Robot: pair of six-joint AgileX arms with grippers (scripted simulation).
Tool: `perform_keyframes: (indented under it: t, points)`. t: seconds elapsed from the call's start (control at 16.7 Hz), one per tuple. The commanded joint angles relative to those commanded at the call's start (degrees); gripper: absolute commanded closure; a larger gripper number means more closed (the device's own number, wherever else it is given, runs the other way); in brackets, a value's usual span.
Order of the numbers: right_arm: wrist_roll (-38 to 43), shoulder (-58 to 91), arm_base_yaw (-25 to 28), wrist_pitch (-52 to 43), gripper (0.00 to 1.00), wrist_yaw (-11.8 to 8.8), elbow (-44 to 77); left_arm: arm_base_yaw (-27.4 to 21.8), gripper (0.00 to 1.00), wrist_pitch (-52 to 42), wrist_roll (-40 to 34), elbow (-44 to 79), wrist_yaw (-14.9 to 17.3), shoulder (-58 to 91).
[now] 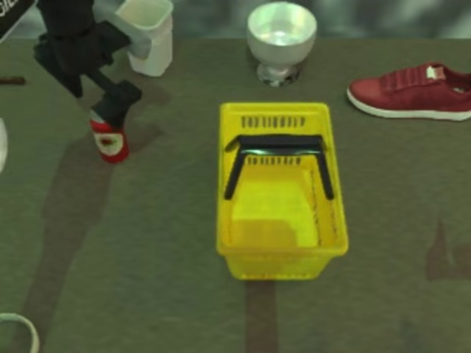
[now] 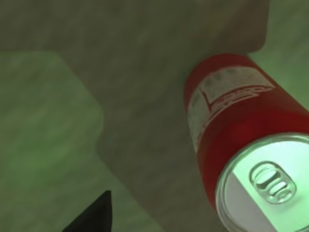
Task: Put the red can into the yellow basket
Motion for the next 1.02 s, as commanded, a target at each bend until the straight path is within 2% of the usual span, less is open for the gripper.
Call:
perform_keyframes:
  t: [0.48, 0.84, 1.02]
  points:
    - [0.0, 0.0, 0.0, 0.0, 0.0, 0.0, 0.0, -0.1, 0.0, -0.3, 0.2, 1.1, -0.1, 1.5]
    - [0.0, 0.0, 0.0, 0.0, 0.0, 0.0, 0.0, 0.1, 0.0, 9.5, 0.3, -8.5, -0.2, 1.4]
    - [0.0, 0.0, 0.0, 0.0, 0.0, 0.0, 0.0, 0.1, 0.0, 10.7, 0.4, -9.8, -0.2, 1.5]
